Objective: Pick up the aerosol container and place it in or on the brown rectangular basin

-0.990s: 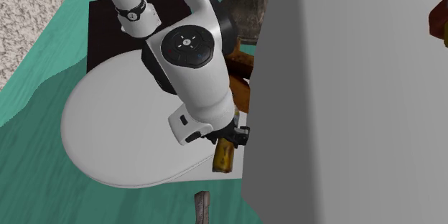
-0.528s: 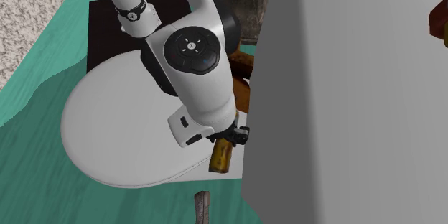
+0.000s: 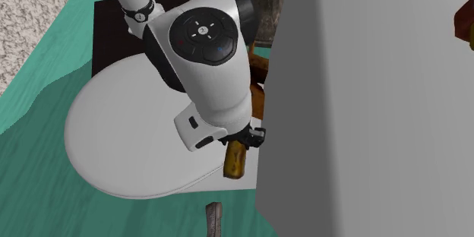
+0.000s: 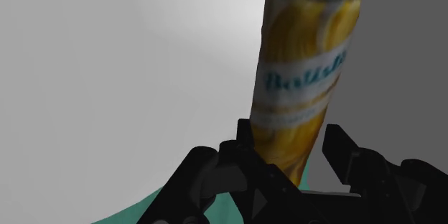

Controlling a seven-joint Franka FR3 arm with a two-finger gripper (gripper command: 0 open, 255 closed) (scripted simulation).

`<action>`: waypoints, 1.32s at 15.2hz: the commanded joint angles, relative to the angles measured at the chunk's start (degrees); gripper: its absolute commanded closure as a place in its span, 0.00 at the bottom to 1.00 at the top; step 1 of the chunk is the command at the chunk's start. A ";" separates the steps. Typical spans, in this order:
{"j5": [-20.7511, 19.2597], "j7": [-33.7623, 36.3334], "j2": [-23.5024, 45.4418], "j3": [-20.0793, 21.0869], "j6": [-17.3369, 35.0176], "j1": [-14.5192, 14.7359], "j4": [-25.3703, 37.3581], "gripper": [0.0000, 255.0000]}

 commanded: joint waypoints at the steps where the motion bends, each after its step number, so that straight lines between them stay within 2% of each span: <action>1: 0.46 -0.28 -1.47 0.75 0.86 0.25 0.73 1.00; 20: 2.03 -1.10 -6.14 1.59 -11.50 -0.16 8.55 1.00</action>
